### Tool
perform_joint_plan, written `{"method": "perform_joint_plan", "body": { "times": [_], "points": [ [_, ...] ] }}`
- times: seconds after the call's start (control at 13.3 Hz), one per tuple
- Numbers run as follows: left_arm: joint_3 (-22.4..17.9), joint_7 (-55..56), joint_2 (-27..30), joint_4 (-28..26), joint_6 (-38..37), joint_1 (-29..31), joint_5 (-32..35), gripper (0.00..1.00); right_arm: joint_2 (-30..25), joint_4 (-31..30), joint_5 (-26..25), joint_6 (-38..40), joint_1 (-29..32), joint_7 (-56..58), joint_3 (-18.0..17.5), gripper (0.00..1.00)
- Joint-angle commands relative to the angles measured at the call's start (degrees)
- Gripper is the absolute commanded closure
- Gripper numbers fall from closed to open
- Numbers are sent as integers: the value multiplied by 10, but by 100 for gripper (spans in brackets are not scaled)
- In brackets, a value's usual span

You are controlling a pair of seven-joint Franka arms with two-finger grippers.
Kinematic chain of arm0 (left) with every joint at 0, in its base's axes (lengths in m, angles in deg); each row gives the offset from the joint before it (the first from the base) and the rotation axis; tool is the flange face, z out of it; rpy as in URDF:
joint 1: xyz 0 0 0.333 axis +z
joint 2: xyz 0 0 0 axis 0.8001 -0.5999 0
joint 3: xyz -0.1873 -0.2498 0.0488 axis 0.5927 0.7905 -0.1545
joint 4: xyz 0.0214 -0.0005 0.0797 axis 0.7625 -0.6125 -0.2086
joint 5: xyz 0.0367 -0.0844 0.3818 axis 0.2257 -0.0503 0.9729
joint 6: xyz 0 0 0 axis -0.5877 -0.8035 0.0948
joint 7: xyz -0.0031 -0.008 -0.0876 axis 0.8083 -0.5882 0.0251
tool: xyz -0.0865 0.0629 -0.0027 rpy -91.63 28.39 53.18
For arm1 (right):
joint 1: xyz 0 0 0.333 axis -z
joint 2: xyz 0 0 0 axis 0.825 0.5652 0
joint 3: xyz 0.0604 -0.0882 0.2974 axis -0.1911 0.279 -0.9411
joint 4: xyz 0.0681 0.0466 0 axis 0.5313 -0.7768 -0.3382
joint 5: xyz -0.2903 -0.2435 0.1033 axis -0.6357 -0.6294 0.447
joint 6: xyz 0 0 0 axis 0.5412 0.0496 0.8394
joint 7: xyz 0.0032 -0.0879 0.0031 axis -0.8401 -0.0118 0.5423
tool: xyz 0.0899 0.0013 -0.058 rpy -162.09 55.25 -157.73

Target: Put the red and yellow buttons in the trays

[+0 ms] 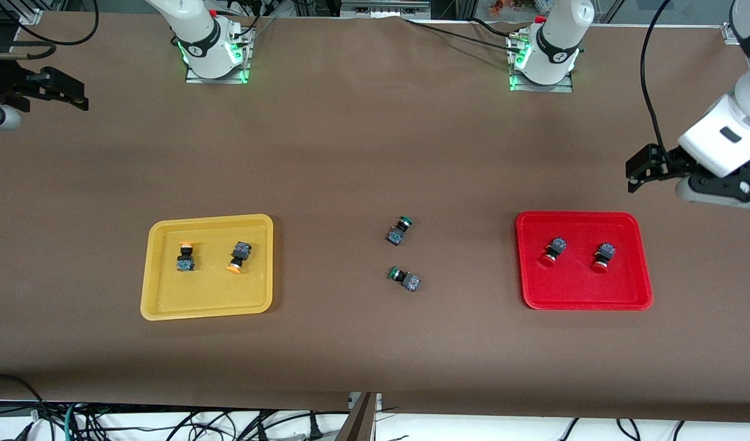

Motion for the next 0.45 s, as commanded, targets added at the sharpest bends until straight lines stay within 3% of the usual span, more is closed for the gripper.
{"method": "perform_joint_plan", "body": {
  "times": [0.0,0.38],
  "points": [
    [-30,-4,82,-123,47,-23,-15,0,-11,-15,-9,-5,12,5,-11,0],
    [-29,-2,43,-63,-11,-20,-15,0,-2,-7,-12,-7,7,4,-16,0]
  ]
}}
